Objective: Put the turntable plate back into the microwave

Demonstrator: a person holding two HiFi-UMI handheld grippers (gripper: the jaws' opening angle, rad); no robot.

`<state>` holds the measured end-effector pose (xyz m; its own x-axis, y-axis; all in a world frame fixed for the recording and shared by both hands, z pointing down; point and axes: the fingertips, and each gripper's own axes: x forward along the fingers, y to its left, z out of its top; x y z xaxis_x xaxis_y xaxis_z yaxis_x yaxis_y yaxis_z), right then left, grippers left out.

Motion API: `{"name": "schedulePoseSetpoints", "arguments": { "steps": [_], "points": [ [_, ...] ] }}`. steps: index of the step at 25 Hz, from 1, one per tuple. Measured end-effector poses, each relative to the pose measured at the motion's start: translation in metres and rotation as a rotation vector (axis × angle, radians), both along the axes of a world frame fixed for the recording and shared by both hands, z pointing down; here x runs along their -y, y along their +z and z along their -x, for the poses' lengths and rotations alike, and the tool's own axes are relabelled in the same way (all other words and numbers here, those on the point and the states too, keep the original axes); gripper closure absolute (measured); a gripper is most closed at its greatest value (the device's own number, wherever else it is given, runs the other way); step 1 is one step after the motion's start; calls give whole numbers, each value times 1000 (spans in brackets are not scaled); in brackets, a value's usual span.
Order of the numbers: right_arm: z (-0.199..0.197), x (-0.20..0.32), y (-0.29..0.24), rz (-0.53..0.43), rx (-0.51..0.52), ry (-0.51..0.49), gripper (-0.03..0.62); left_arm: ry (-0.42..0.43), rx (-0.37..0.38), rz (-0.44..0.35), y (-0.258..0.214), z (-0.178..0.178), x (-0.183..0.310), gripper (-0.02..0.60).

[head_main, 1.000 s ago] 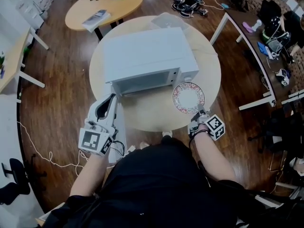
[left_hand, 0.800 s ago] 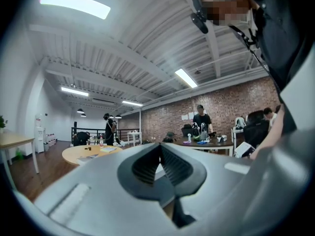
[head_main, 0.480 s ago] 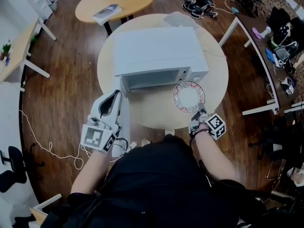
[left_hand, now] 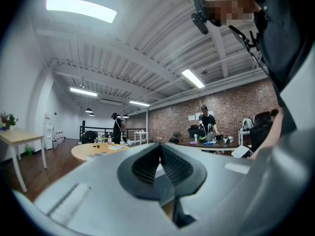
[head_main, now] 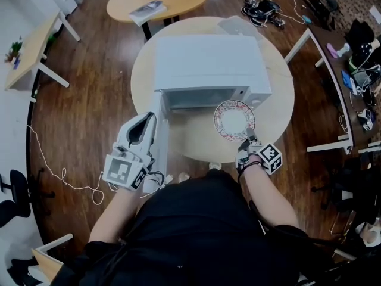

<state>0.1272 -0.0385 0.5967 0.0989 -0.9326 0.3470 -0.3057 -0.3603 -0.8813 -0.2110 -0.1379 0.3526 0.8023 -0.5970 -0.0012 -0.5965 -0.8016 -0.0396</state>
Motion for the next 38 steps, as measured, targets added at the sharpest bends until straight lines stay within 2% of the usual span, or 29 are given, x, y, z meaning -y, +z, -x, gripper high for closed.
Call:
{"name": "schedulePoseSetpoints", "arguments": {
  "steps": [7, 13, 21, 35, 38],
  "points": [
    [14, 11, 0, -6, 0, -56, 576, -23, 1, -1, 1, 9, -5, 578],
    [48, 42, 0, -12, 5, -136, 576, -66, 10, 9, -5, 33, -1, 578],
    [68, 57, -3, -6, 6, -227, 576, -104, -10, 34, 2, 32, 1, 578],
    [92, 82, 1, 2, 7, -350, 576, -190, -3, 46, 7, 39, 0, 578],
    [93, 87, 0, -3, 9, -363, 576, -193, 2, 37, 6, 34, 3, 555]
  ]
}}
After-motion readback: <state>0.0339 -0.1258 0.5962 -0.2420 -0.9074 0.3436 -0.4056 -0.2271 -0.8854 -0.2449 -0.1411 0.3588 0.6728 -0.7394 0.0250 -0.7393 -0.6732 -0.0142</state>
